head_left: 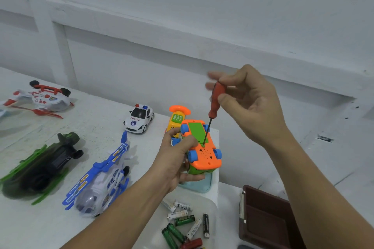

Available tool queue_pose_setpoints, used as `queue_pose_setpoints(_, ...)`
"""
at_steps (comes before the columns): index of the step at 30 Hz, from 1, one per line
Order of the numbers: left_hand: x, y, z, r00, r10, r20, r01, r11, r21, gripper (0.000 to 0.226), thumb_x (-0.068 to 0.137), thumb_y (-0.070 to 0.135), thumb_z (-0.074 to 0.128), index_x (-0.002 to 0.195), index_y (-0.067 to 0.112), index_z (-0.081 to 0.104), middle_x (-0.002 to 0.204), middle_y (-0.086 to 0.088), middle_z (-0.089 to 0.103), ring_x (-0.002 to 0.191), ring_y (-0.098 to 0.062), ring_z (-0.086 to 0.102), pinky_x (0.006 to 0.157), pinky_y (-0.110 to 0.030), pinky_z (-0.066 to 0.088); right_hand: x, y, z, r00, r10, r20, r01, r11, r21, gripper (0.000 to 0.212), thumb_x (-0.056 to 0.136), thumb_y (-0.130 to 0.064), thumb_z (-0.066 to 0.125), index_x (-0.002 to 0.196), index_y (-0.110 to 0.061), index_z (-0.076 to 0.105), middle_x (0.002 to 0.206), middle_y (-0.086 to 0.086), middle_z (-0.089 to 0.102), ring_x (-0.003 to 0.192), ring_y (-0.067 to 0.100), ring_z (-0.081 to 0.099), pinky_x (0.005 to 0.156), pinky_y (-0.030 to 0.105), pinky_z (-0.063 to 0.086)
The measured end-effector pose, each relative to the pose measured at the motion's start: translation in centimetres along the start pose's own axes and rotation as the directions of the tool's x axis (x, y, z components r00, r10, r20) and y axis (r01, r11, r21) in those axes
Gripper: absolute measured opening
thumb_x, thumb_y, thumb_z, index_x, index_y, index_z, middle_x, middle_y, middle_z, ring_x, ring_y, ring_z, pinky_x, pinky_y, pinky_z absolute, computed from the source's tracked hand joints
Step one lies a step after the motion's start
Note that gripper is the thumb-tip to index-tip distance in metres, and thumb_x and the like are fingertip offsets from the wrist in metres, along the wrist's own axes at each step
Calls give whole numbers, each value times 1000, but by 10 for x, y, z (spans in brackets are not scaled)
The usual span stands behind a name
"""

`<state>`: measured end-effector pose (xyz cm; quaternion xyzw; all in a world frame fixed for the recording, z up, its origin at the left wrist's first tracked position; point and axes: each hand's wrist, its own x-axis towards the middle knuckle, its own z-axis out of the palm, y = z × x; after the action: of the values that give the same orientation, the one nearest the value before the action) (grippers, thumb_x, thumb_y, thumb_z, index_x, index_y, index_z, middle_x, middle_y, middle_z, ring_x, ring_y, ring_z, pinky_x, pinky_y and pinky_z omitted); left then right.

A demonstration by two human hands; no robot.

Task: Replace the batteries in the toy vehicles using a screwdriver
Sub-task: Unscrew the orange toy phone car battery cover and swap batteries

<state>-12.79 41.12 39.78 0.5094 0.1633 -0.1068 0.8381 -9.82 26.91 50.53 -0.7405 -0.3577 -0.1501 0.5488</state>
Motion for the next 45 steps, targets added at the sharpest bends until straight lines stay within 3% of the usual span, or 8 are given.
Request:
queue_pose_setpoints(6, 3, 0, -3, 1000, -11, -2, 11, 1000, -3, 40, 88, 15, 65, 115, 41, 51, 111, -13, 64, 67, -31, 72, 51, -41, 56, 6, 4, 4, 996, -32, -86, 20, 991, -135, 28, 70, -20, 83, 77, -26, 57, 78, -6, 57, 75, 17, 62, 60, 49, 57)
queue_pose_setpoints(13, 7, 1, -6, 1000, -19, 5, 19, 1000, -10, 42, 87, 14, 64, 117, 41, 50, 112, -13, 63, 66, -31, 72, 50, -40, 56, 5, 6, 3, 996, 86, 8, -86, 996, 2, 15, 83, 1, 62, 93, -9, 59, 118, 3, 66, 100, 21, 71, 78, 49, 59)
queue_pose_setpoints(18, 10, 2, -9, 1000, -25, 4, 25, 1000, -18, 43, 87, 13, 65, 118, 40, 50, 114, -15, 63, 66, -33, 72, 49, -40, 56, 8, 6, 6, 998, 59, -24, -62, 990, -123, 25, 76, -8, 81, 86, -16, 59, 79, -7, 66, 70, 18, 70, 61, 49, 58)
queue_pose_setpoints(23, 11, 4, -10, 1000, -23, 9, 23, 1000, -17, 42, 88, 14, 65, 118, 39, 51, 115, -15, 62, 61, -31, 72, 48, -37, 55, 9, 13, 12, 995, -29, -91, 6, 969, -246, 27, 73, -33, 82, 86, -32, 58, 82, -3, 62, 69, 13, 67, 62, 38, 59)
queue_pose_setpoints(29, 11, 10, -10, 1000, -11, 19, 11, 1000, -6, 37, 89, 13, 63, 113, 38, 51, 104, -13, 63, 59, -29, 71, 45, -35, 54, 6, 16, 10, 997, 60, -38, -59, 998, 6, 36, 86, 7, 62, 102, -25, 61, 107, 2, 70, 96, 21, 72, 80, 44, 60)
queue_pose_setpoints(35, 14, 10, -10, 1000, -6, 17, 6, 1000, 20, 39, 89, 14, 64, 116, 39, 51, 106, -13, 63, 61, -30, 71, 47, -36, 55, 12, 11, 13, 997, 23, -70, -31, 993, -112, 39, 77, -4, 79, 86, -27, 49, 78, -10, 62, 67, 18, 68, 59, 46, 58)
queue_pose_setpoints(41, 14, 12, -11, 999, -19, 27, 19, 1000, -4, 36, 89, 14, 64, 113, 38, 52, 109, -14, 63, 59, -29, 71, 45, -35, 54, 10, 17, 7, 996, 65, -60, -65, 998, 2, 27, 84, 4, 63, 92, -19, 51, 119, 1, 64, 106, 23, 67, 75, 46, 60)
queue_pose_setpoints(45, 17, 14, -12, 1000, -11, 27, 11, 1000, 4, 35, 89, 14, 64, 112, 38, 51, 112, -14, 62, 61, -30, 72, 46, -35, 54, 13, 19, 7, 994, 64, -92, -68, 997, -45, 33, 78, 10, 73, 89, -17, 57, 93, -3, 69, 88, 19, 70, 67, 48, 59)
